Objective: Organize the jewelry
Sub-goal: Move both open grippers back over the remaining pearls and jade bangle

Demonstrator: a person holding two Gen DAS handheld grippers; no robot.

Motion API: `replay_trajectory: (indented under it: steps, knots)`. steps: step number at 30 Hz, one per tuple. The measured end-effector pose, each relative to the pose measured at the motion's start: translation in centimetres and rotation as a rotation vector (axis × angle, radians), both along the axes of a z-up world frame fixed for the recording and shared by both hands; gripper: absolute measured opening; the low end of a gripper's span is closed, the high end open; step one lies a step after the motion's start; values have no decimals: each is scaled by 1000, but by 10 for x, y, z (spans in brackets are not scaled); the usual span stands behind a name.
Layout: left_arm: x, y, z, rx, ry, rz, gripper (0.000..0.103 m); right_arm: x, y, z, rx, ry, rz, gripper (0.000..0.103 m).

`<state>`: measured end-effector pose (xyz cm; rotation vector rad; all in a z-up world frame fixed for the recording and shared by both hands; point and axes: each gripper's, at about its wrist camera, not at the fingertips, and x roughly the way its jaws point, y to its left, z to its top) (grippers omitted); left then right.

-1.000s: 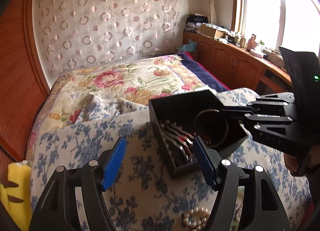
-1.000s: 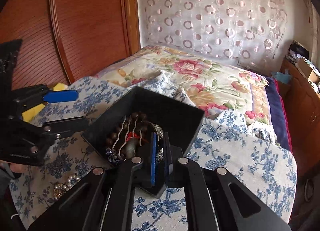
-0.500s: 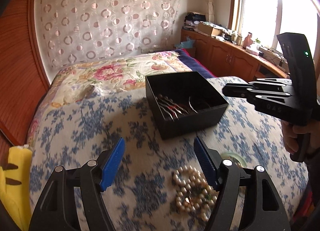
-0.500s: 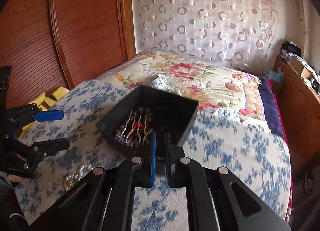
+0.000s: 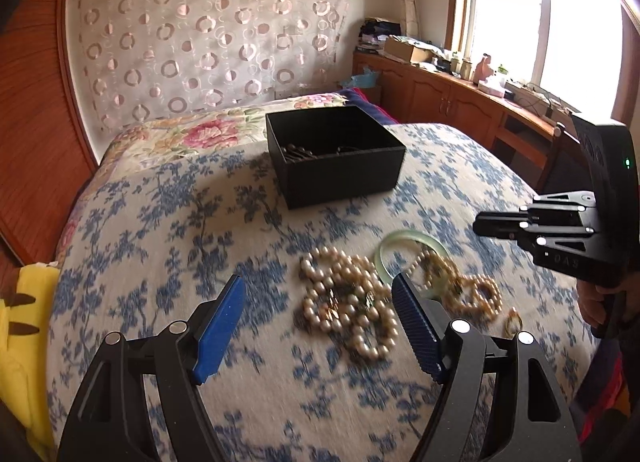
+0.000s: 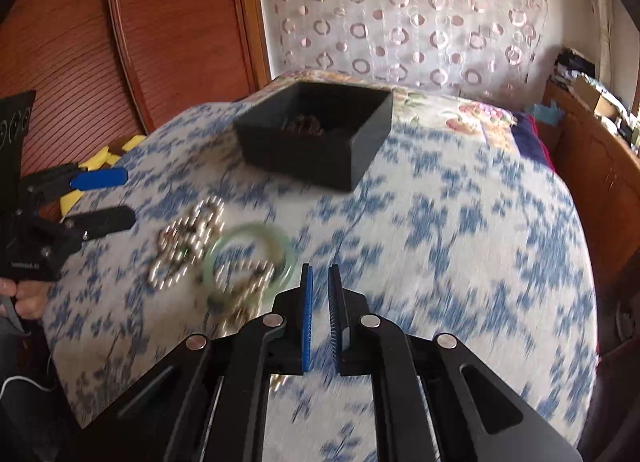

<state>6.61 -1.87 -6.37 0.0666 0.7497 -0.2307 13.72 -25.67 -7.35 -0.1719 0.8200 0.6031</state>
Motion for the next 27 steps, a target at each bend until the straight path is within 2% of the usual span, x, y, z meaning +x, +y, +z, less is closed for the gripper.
replay_trajectory:
  steps: [8,20,22,25,27]
  knots:
    - [-20,-1,-6,-3,-2,17,72,-26,-2,-18,-22,35,23,11]
    - [-27,8,-13,-14,16,35,73,-21,9,-20,-94,31,61,11]
    - [-28,7,-14,-12,17,32,73,-21,14,-22,-111,61,97,11]
    - [-28,6,-14,-14,18,27,73,-25,20,-19,-160,28,112,11]
    - [-26,5,-13,-14,17,26,73,-23,19,-19,-159,25,103,7]
